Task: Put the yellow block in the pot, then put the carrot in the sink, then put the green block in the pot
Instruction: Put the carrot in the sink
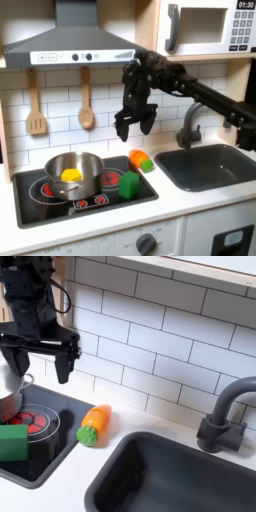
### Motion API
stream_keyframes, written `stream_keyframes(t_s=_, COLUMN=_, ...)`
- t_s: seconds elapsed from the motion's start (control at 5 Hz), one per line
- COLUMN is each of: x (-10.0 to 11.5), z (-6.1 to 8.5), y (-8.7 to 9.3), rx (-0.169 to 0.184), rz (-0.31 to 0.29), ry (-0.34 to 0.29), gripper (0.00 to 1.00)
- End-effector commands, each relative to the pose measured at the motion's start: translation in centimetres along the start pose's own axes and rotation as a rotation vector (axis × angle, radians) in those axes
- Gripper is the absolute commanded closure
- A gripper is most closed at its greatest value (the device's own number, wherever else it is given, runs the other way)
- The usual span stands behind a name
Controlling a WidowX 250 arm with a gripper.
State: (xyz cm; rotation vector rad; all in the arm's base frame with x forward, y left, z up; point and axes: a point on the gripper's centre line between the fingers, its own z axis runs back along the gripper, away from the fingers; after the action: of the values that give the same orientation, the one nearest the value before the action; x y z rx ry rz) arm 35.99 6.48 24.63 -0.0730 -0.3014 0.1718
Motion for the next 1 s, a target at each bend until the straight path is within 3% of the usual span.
stream_keyframes(t_s=0.0, x=0.3, z=-2.7, y=-2.0, rx=-0.017, rz=-0.029, ry=0.037, gripper=0.00)
stream_keyframes(t_s=0.4, x=1.2, z=-3.9, y=-3.5, rx=-0.020, rz=-0.044, ry=0.014, gripper=0.00)
stream_keyframes(t_s=0.8, x=1.6, z=-6.4, y=-3.6, rx=-0.006, rz=-0.019, ry=0.053, gripper=0.00)
